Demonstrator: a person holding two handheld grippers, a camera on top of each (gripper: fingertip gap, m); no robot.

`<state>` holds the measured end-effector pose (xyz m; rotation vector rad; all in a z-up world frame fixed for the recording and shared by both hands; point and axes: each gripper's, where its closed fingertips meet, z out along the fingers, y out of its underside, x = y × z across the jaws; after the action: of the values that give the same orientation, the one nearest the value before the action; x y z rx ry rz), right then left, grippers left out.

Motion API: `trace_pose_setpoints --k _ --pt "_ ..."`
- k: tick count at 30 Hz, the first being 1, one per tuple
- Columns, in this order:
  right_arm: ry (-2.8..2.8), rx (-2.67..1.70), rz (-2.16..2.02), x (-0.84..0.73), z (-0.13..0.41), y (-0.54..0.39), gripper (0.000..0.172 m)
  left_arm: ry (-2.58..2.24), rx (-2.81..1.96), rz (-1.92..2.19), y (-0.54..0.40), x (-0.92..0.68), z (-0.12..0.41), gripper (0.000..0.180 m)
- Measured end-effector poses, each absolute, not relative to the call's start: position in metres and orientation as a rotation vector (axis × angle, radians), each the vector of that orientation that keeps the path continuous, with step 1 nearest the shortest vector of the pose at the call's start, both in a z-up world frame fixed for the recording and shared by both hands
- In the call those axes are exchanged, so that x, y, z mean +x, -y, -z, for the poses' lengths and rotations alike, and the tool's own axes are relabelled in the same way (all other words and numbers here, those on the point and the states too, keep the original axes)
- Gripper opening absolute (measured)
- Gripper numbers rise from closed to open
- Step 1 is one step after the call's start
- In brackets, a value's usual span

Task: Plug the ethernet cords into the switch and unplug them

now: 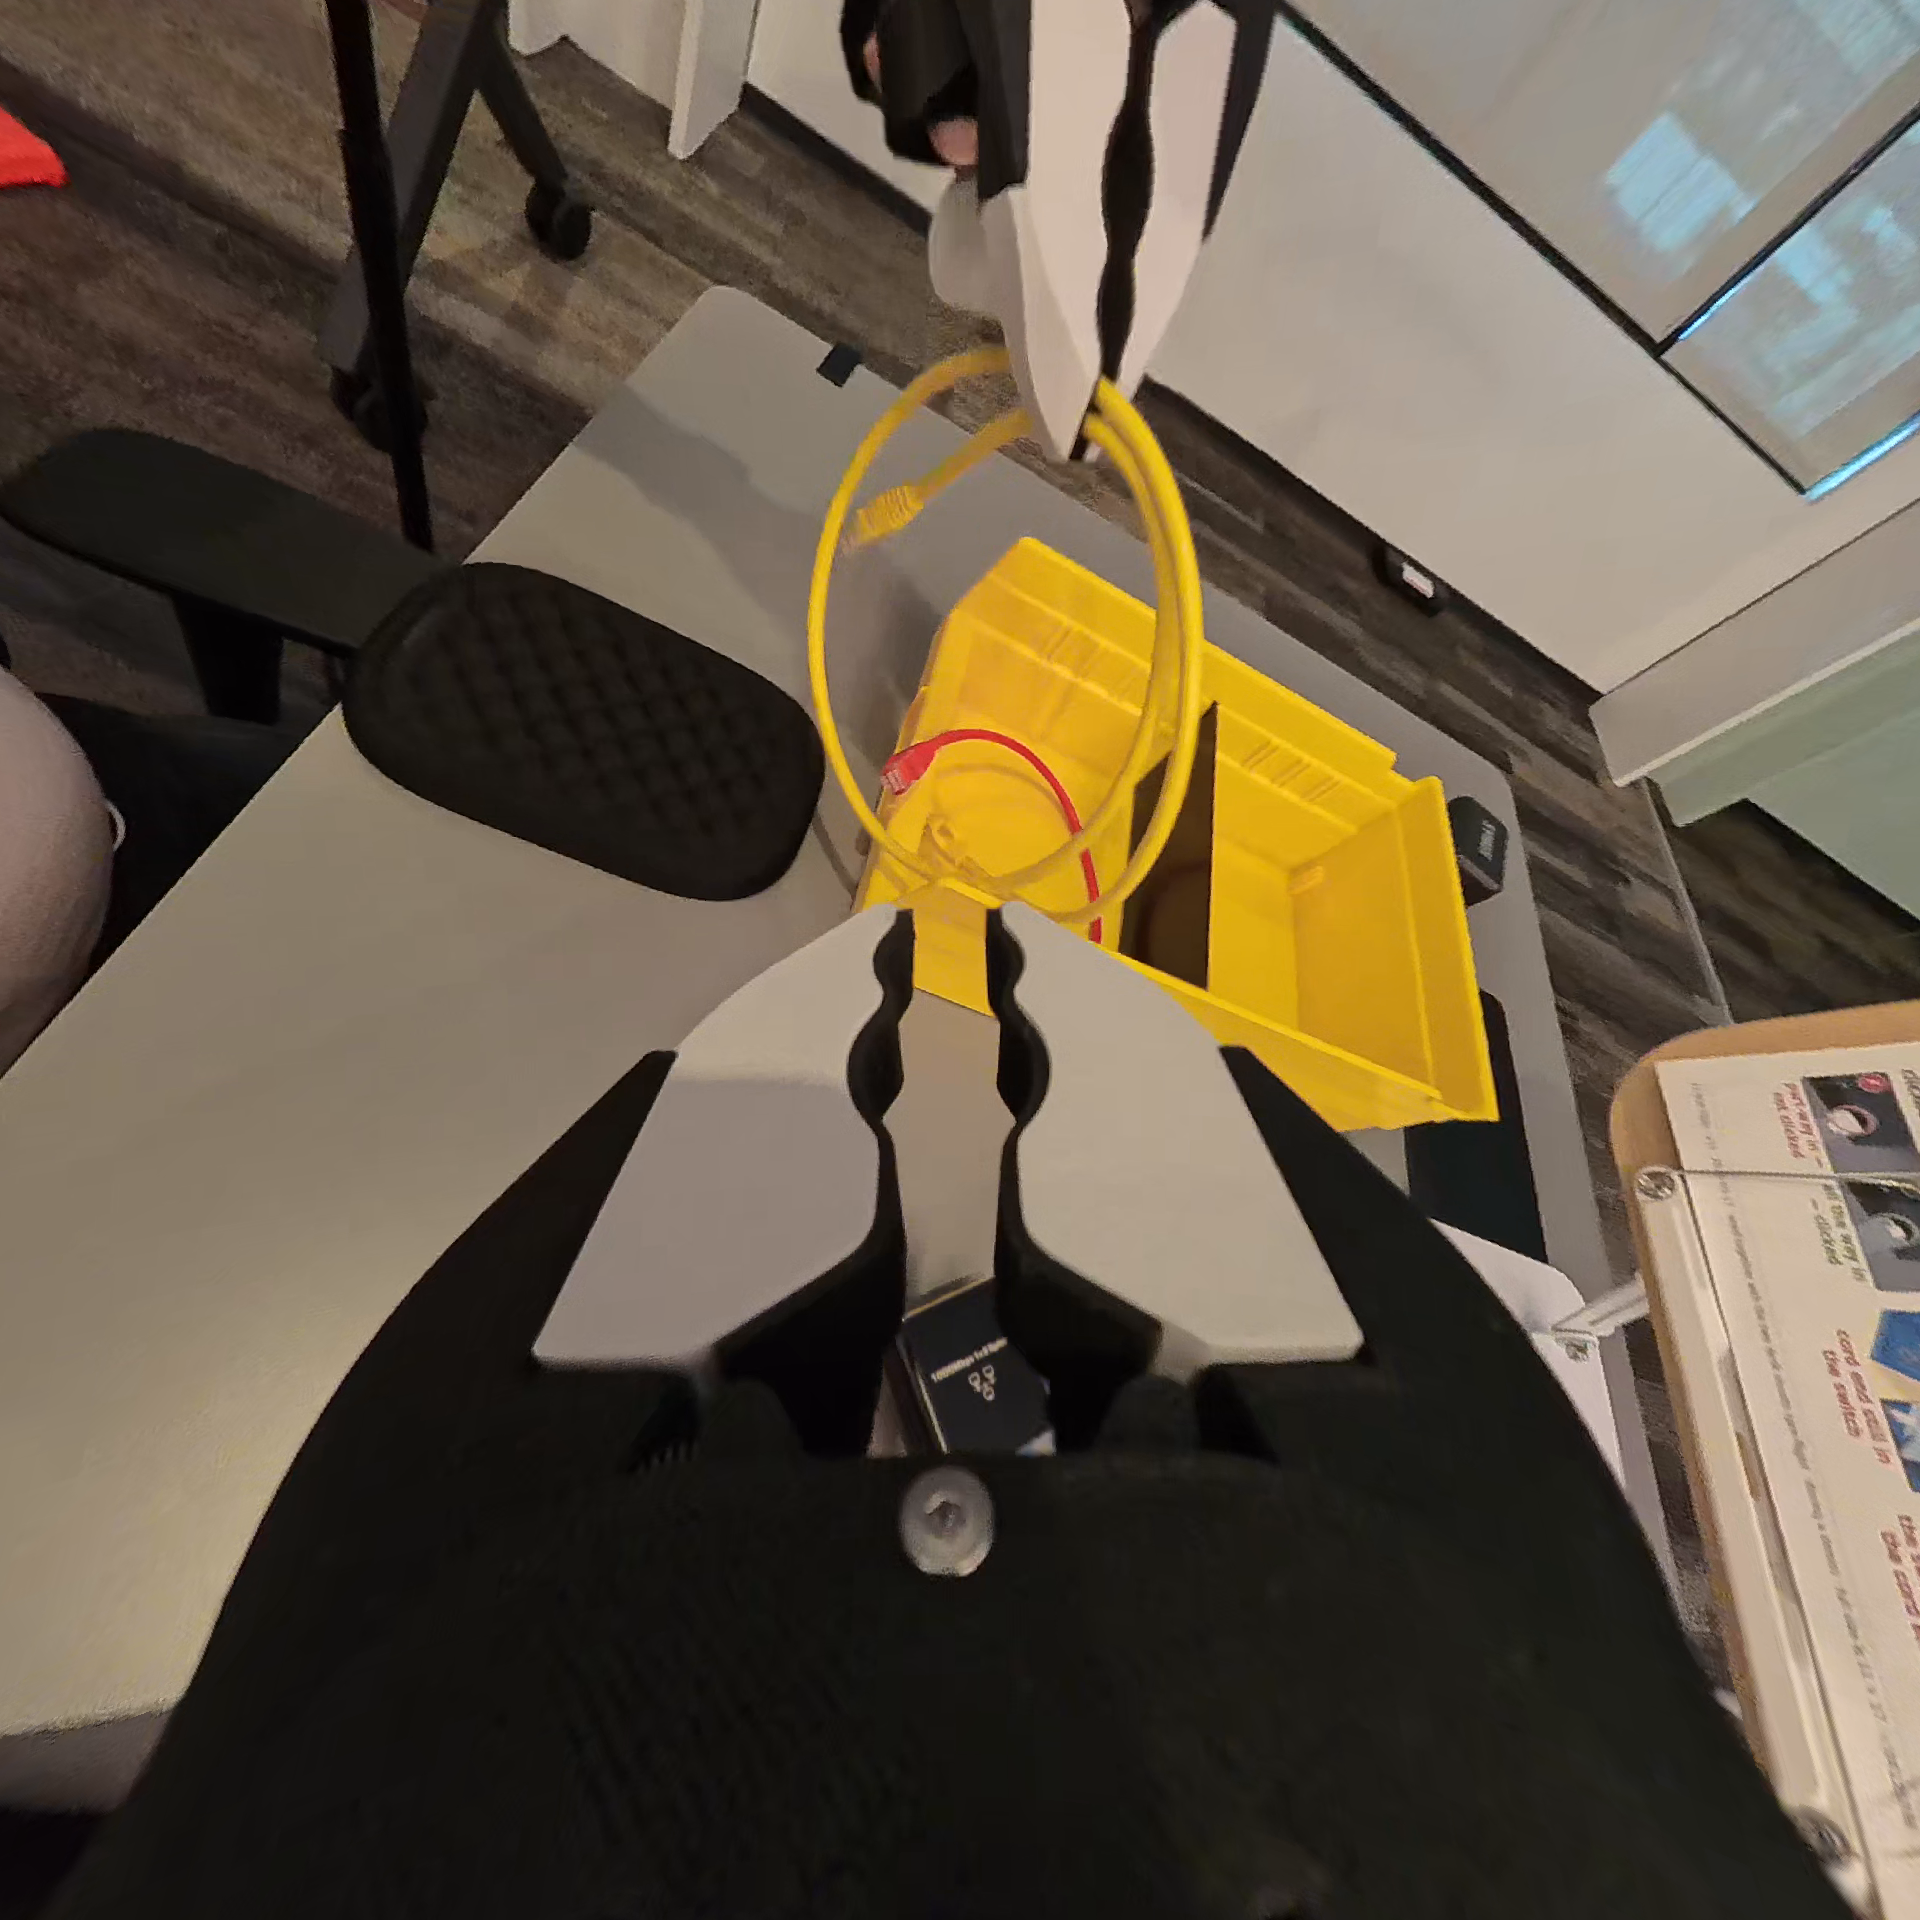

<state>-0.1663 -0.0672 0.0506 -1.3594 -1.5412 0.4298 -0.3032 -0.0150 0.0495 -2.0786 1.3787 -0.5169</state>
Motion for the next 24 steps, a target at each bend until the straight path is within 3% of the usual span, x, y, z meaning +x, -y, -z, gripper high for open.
trace_pose_setpoints --k 15,19,24 --pt "1.325 -1.25 -0.275 -0.082 -0.12 0.094 0.014 -1.406 -1.835 0.479 0.024 -0.262 -0.175 0.005" --pt "1.222 -1.188 -0.262 -0.042 -0.145 0.123 0.013 -1.562 -1.818 0.58 0.046 -0.214 -0.16 0.005" --pt "1.166 -1.176 -0.256 -0.01 -0.15 0.143 0.01 -1.855 -1.775 0.663 0.068 -0.15 -0.102 0.005"
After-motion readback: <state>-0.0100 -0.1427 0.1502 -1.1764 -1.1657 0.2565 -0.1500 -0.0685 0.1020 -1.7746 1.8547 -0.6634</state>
